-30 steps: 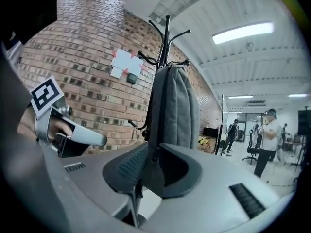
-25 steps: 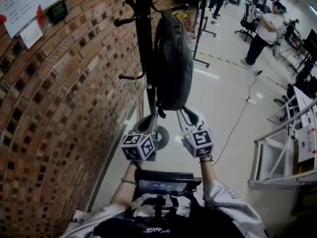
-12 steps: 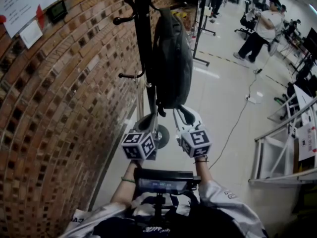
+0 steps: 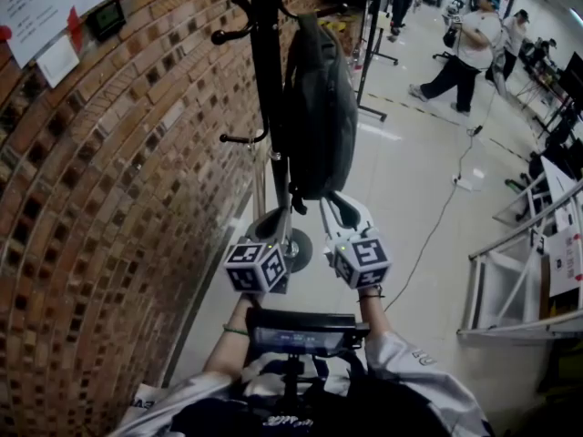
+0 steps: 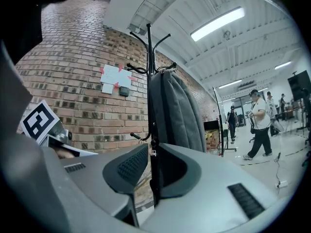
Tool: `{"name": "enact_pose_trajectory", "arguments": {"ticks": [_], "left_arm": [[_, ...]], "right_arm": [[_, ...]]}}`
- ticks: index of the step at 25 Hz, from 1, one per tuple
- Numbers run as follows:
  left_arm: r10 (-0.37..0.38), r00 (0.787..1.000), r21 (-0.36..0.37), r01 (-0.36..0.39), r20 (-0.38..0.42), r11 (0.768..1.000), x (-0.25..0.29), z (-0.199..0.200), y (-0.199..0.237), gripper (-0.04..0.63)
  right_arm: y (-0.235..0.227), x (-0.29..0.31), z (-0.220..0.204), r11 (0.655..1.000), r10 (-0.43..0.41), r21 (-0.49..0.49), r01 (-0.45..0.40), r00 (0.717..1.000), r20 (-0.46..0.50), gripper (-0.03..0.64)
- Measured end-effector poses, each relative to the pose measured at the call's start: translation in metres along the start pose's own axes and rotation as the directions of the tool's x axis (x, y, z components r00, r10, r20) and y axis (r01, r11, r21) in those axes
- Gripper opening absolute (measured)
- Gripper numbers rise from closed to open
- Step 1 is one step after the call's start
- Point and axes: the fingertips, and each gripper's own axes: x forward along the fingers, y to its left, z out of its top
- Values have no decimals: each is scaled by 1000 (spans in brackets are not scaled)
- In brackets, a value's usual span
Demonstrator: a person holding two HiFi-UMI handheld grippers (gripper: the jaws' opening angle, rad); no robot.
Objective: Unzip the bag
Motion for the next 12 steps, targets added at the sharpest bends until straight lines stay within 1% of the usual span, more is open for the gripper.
{"name": "enact_pose_trajectory", "arguments": {"ticks": [4, 7, 12], "left_arm": [[-11, 1000, -7, 11, 9, 1000, 1, 1, -1, 8], [-1, 1000, -9, 1, 1, 1000, 0, 1, -1, 8], [-26, 1000, -2, 26, 18, 1000, 3, 1, -2, 8]], "right_arm": [[0, 0, 3, 1000, -2, 2, 2, 1000, 2, 61], [-1, -1, 0, 1000, 1, 3, -1, 1000, -12, 62], [-2, -1, 1, 1000, -2, 9, 2, 1000, 0, 62]]}}
